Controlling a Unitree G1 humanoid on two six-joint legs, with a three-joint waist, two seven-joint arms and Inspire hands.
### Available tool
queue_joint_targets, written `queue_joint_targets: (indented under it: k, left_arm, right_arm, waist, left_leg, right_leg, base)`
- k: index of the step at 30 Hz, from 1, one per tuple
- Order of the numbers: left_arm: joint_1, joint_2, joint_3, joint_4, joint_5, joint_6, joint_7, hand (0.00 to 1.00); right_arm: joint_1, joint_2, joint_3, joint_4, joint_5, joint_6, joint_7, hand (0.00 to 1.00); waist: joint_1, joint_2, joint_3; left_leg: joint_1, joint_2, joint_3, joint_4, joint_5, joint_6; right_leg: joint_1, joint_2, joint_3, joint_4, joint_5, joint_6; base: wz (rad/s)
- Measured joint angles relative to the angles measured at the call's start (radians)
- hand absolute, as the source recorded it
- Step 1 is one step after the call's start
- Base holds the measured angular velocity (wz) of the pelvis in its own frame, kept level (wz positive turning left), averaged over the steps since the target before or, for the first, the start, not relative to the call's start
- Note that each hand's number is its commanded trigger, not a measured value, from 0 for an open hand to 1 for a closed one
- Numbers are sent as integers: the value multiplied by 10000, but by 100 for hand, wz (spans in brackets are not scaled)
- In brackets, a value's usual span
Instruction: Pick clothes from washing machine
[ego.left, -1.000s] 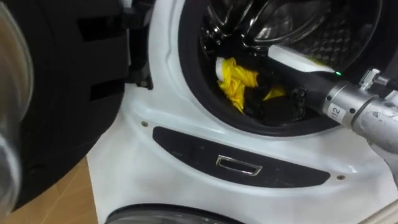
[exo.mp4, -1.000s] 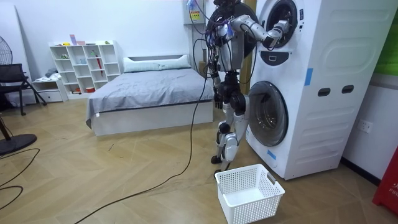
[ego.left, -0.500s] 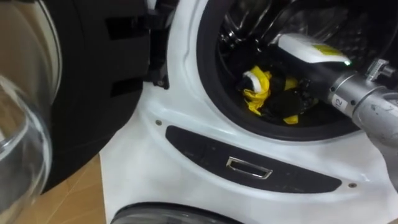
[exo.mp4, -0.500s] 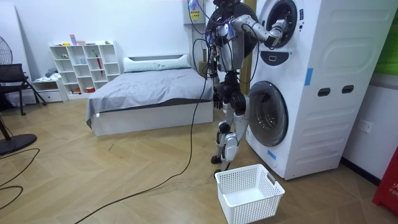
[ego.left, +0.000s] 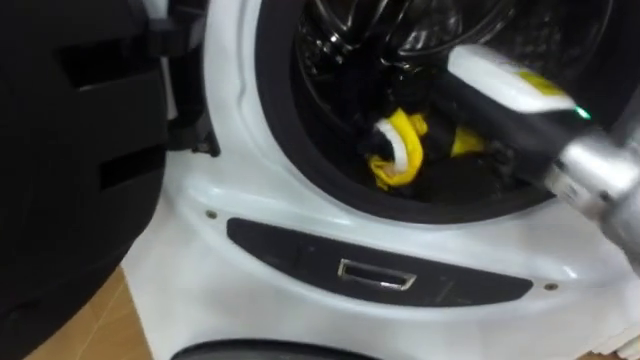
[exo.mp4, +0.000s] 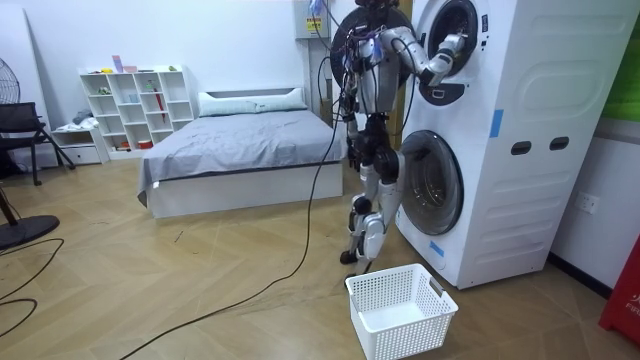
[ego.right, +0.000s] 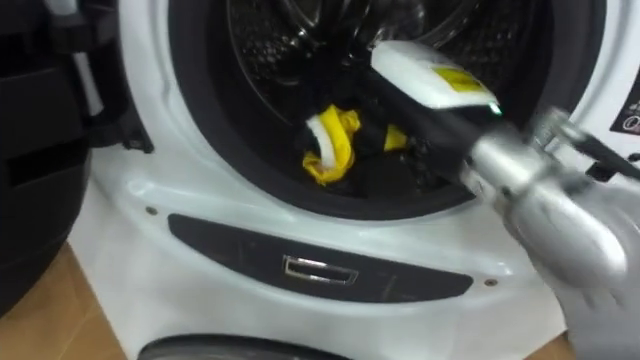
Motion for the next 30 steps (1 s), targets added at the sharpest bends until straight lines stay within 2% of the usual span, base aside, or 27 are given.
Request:
queue_joint_targets:
  k: [2, 3, 5, 6, 8, 9, 10, 13, 15, 17, 18, 21, 23, 24, 26, 27, 28, 29, 30]
  left_arm:
    - [129, -256, 495, 232, -5, -186, 199, 0]
    - [190, -322, 585, 240, -7, -199, 228, 0]
    - [408, -459, 697, 240, 7, -234, 288, 0]
    - [487, -472, 745, 256, 6, -235, 328, 0]
    - [452, -534, 1144, 385, 196, -239, 399, 0]
    - [422, -540, 1168, 437, 202, -242, 416, 0]
    - [407, -543, 1170, 536, 204, -278, 457, 0]
    - [286, -561, 1261, 746, 238, -326, 491, 0]
    - [128, -567, 1278, 983, 496, -363, 505, 0]
    - [-133, -636, 1332, 986, 932, -393, 504, 0]
    - [-189, -660, 1364, 986, 1068, -395, 504, 0]
    - [-364, -693, 1387, 995, 1276, -418, 523, 0]
    - [-452, -673, 1394, 1128, 1277, -438, 647, 0]
    - [-475, -673, 1402, 1227, 1282, -445, 669, 0]
    - [-506, -680, 1403, 1476, 1281, -464, 669, 0]
    - [-525, -680, 1409, 1488, 1279, -476, 672, 0]
    - [-554, -677, 1490, 1499, 1279, -530, 689, 0]
    - [-595, -627, 1584, 1587, 1276, -584, 714, 0]
    - [-593, -638, 1584, 1630, 1268, -606, 725, 0]
  right_arm:
    - [874, 423, -665, -559, 368, -543, -308, 100]
    - [1017, 465, -770, -658, 450, -630, -356, 100]
    - [1392, 467, -1200, -764, 925, -1027, -443, 100]
    - [1502, 469, -1289, -785, 1002, -1116, -464, 100]
    - [2316, 700, -1975, -1033, 1282, -1462, -616, 100]
    - [2484, 813, -2105, -1074, 1283, -1537, -691, 100]
    - [2632, 986, -2234, -1126, 1302, -1660, -818, 100]
    - [2886, 1068, -2245, -1041, 1413, -1951, -1168, 100]
    - [3223, 1066, -2338, -1002, 1405, -2061, -1441, 100]
    - [3713, 1072, -2637, -1008, 1416, -2147, -1630, 100]
    - [3794, 1084, -2705, -1014, 1427, -2169, -1640, 100]
    - [3894, 1099, -2758, -994, 1462, -2183, -1853, 100]
    - [3992, 1094, -2770, -994, 1727, -2223, -2059, 100]
    - [4046, 1090, -2795, -995, 1840, -2269, -2108, 100]
    - [4309, 1078, -2990, -1055, 2447, -2434, -2218, 100]
    - [4334, 1044, -3074, -1040, 2740, -2484, -2218, 100]
    - [4340, 881, -3181, -1014, 3309, -2506, -2218, 100]
    - [4391, 821, -3217, -987, 3740, -2491, -2216, 100]
    - [4418, 707, -3217, -991, 3988, -2481, -2215, 100]
  waist:
    - [-82, 79, 10]
    - [-108, 105, 11]
    - [-377, 198, 15]
    - [-483, 202, 18]
    - [-710, 215, 13]
    - [-715, 227, 6]
    - [-716, 252, 10]
    - [-773, 274, 22]
    - [-916, 280, 23]
    - [-923, 308, 15]
    - [-925, 317, 1]
    - [-916, 329, -1]
    - [-909, 363, 3]
    - [-909, 357, -1]
    - [-929, 361, 1]
    - [-977, 389, 15]
    - [-1174, 474, 8]
    - [-1191, 417, -5]
    - [-1215, 415, -2]
  left_leg:
    - [43, 15, 349, -14, -48, 73]
    - [52, 11, 414, -16, -53, 81]
    - [58, -14, 564, -29, -70, 109]
    - [51, -12, 632, -29, -79, 122]
    - [52, 31, 1069, -54, -136, 216]
    - [67, 29, 1126, -54, -139, 221]
    - [105, 27, 1304, -52, -139, 221]
    - [319, 13, 2055, -54, -139, 221]
    - [516, -2, 2364, -62, -140, 220]
    - [789, 8, 2838, -200, -143, 214]
    - [825, 15, 2928, -248, -143, 214]
    - [838, 77, 3645, -265, -143, 213]
    - [851, 188, 4158, -265, -146, 210]
    - [863, 190, 4243, -268, -148, 206]
    - [912, 227, 4494, -353, -199, 178]
    - [909, 285, 4564, -385, -294, 178]
    - [883, 440, 4776, -487, -580, 414]
    - [869, 538, 5064, -477, -624, 515]
    - [883, 584, 5160, -462, -627, 515]
  right_leg:
    - [8, 2, 436, -5, 2, 2]
    - [12, -4, 507, -4, 9, 15]
    - [18, -29, 796, -2, 44, 72]
    - [13, -27, 879, -4, 44, 72]
    - [33, -7, 1413, 51, 61, 122]
    - [50, -11, 1537, 51, 63, 153]
    - [17, -50, 1631, -30, 104, 282]
    - [-474, -99, 2064, -32, 233, 432]
    - [-557, -89, 2122, 2, 333, 500]
    - [-577, -31, 2548, 44, 429, 507]
    - [-600, -12, 2678, 71, 443, 508]
    - [-793, 80, 3222, 171, 563, 542]
    - [-1080, 241, 3550, 175, 890, 550]
    - [-1154, 275, 3712, 191, 942, 557]
    - [-1377, 445, 4303, 375, 1025, 603]
    - [-1422, 521, 4380, 406, 1045, 609]
    - [-1521, 714, 4461, 483, 1040, 614]
    - [-1616, 814, 4589, 551, 1104, 565]
    - [-1624, 848, 4533, 534, 1188, 513]
  base:
    - [-9]
    - [-4]
    - [13]
    - [34]
    - [37]
    - [20]
    - [0]
    - [-2]
    - [30]
    - [27]
    - [14]
    - [-7]
    - [-21]
    - [-23]
    - [-23]
    - [-7]
    - [-10]
    - [-17]
    - [-28]
